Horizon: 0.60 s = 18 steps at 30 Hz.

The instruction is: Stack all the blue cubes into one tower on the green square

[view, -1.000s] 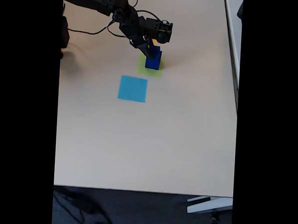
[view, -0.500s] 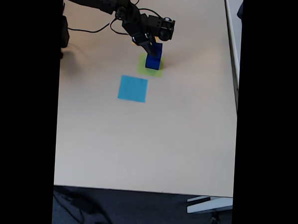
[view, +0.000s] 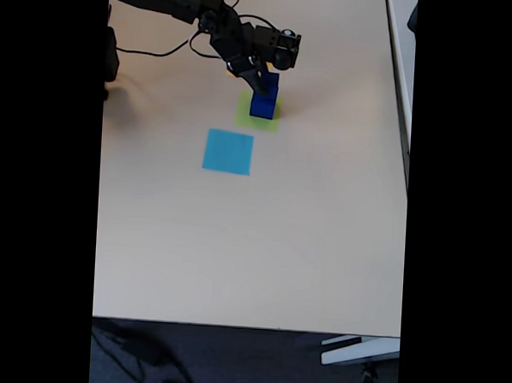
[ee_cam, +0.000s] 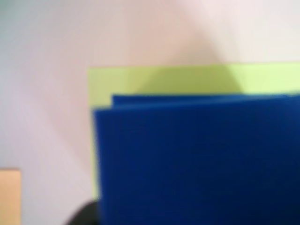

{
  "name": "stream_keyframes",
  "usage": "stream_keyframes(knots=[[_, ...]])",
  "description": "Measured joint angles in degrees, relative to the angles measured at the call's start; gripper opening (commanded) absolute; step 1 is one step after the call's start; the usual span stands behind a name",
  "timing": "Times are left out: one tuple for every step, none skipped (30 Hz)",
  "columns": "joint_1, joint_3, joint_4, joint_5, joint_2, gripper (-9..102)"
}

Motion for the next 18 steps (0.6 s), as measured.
stream_keyframes(knots=[[0.0,0.0,0.0,0.2,0.0,1],[0.0,0.0,0.0,0.4,0.0,1],[0.0,0.0,0.0,0.5,0.0,1],[0.0,0.0,0.0,0.8,0.0,1],[0.0,0.1,0.0,1.0,0.0,1],[0.0,0.1,0.0,1.0,0.0,1],[0.0,0.1,0.0,1.0,0.0,1],[0.0,0.1,0.0,1.0,0.0,1],[0.0,0.1,0.0,1.0,0.0,1],[0.0,0.1,0.0,1.2,0.0,1],[0.0,0.1,0.0,1.5,0.0,1],[0.0,0.1,0.0,1.7,0.0,1],[0.0,0.1,0.0,2.0,0.0,1],[0.0,0.1,0.0,2.4,0.0,1],[0.0,0.1,0.0,2.6,0.0,1],[0.0,0.1,0.0,2.8,0.0,1],[0.0,0.1,0.0,3.2,0.0,1],[0.0,0.1,0.0,3.3,0.0,1]])
